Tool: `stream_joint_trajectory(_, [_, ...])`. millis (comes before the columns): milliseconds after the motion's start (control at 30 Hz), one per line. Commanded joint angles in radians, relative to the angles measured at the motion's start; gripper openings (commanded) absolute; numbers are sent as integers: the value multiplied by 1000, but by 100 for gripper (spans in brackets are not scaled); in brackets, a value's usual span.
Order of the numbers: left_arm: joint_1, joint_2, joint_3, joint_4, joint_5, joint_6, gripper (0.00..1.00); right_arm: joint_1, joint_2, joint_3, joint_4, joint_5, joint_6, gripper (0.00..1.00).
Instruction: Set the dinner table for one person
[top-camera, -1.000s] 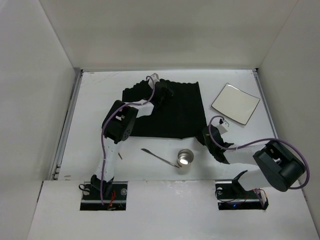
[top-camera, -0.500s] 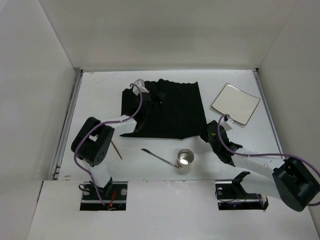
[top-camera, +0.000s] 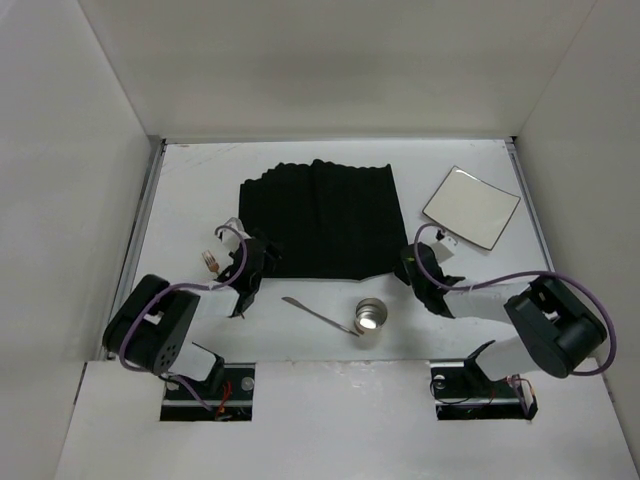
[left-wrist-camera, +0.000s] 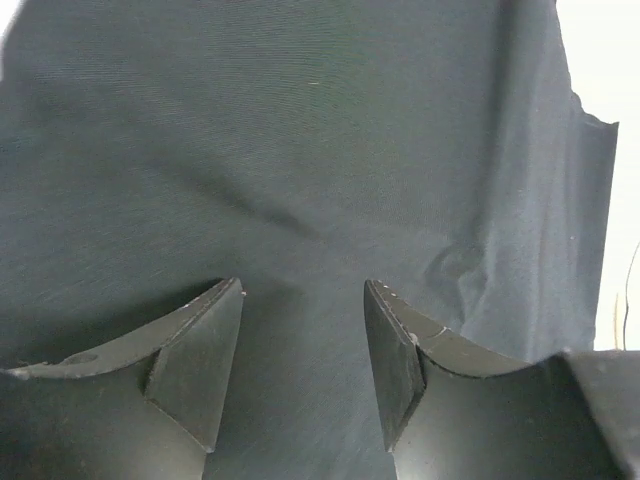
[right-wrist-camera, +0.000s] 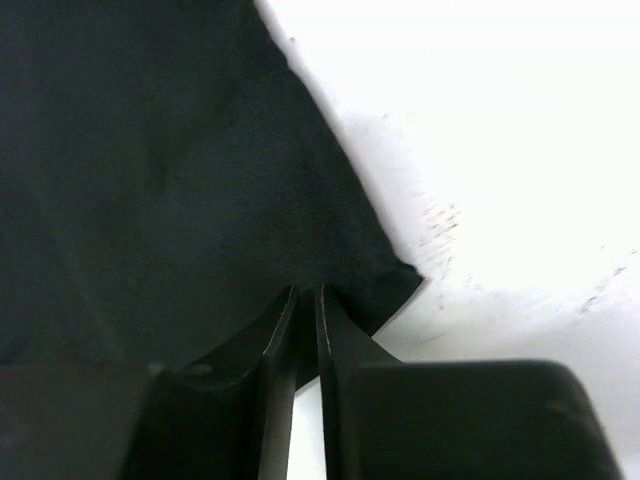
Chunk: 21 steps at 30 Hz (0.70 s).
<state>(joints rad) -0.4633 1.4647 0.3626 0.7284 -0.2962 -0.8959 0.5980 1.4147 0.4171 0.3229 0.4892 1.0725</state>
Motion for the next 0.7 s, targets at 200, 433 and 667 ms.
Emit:
stream_joint_trajectory(200, [-31, -254, -11, -132, -96, 132, 51, 41, -265, 20, -109, 5, -6, 38])
stream_joint_trajectory(433, [-74, -302, -20, -228, -109, 146, 51, -95, -502, -21, -183, -11, -45, 52])
stream_joint_trajectory(667, [-116, -212, -7, -146, -78, 114, 51, -334, -603, -60, -176, -115, -101, 61])
